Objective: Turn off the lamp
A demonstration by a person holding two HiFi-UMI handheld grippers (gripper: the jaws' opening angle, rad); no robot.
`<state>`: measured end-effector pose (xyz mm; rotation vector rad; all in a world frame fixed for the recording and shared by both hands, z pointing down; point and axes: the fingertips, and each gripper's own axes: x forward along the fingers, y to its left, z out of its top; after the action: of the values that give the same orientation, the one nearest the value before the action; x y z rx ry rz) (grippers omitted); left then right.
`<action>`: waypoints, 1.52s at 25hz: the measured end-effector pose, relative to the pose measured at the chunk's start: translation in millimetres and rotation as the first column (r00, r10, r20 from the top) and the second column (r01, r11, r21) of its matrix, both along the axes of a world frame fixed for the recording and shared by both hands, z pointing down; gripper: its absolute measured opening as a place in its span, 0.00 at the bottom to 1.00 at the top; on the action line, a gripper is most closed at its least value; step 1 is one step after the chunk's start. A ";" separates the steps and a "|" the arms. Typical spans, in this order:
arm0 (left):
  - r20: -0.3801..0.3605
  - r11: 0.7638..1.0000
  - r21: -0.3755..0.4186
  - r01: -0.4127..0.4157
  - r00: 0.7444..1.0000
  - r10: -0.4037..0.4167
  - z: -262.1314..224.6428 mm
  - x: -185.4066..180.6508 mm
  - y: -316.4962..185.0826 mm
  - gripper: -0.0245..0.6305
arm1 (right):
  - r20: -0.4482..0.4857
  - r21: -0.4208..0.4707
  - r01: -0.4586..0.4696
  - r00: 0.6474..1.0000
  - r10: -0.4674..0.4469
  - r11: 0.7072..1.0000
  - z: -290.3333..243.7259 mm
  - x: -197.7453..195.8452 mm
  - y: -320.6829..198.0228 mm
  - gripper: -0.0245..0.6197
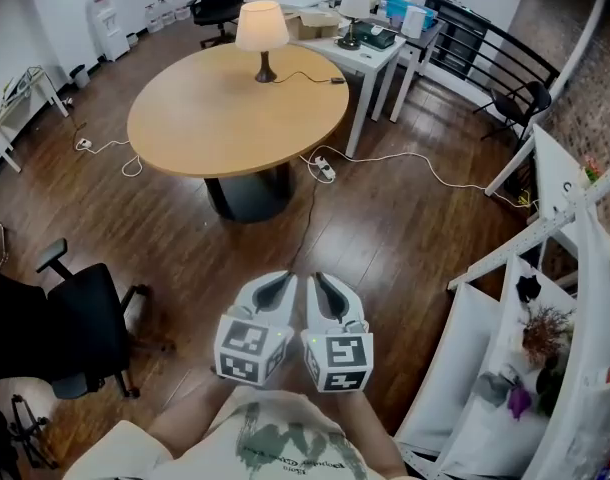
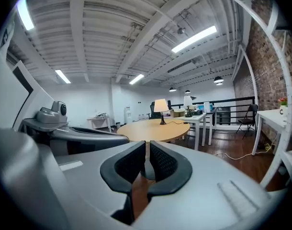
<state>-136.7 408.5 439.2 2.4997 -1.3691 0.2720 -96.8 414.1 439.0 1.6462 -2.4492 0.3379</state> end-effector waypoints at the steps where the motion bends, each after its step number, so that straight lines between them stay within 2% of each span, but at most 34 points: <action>1: -0.009 1.000 0.001 0.000 1.000 0.000 0.4 -1.6 -13.5 0.04 | -0.010 -0.001 -0.002 1.000 0.002 1.000 0.7 -1.1 -12.3 0.07; 5: -0.042 1.000 0.001 -0.009 0.999 0.009 -4.7 -9.6 -70.4 0.04 | -0.032 -0.010 -0.013 0.999 0.013 1.000 -2.6 -6.9 -67.2 0.07; 12: -0.055 0.998 0.006 -0.057 0.997 0.058 -16.0 -24.2 -157.0 0.04 | -0.040 -0.031 -0.041 0.998 0.040 0.999 -7.2 -24.6 -148.8 0.07; 18: -0.078 0.995 -0.010 -0.102 0.992 0.101 -19.3 -36.7 -203.0 0.04 | -0.084 -0.046 -0.076 0.994 0.072 0.996 -11.6 -39.9 -191.5 0.07; 22: -0.093 0.993 -0.021 -0.114 0.989 0.112 -14.0 -38.8 -226.9 0.04 | -0.073 -0.022 -0.093 0.993 0.091 0.995 -18.1 -42.4 -214.0 0.07; 32: -0.055 0.993 -0.027 -0.119 0.992 0.117 -6.3 -20.9 -270.8 0.04 | -0.054 -0.025 -0.097 0.994 0.096 0.995 -8.8 -22.9 -261.7 0.07; 38: -0.030 0.997 -0.024 -0.073 0.997 0.072 -0.2 14.9 -312.1 0.04 | -0.017 -0.013 -0.045 0.999 0.045 0.999 -4.0 10.2 -306.8 0.07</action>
<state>-121.8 96.4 439.1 2.5259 -1.2574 0.2652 -86.6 107.3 435.0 1.6939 -2.3962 0.3449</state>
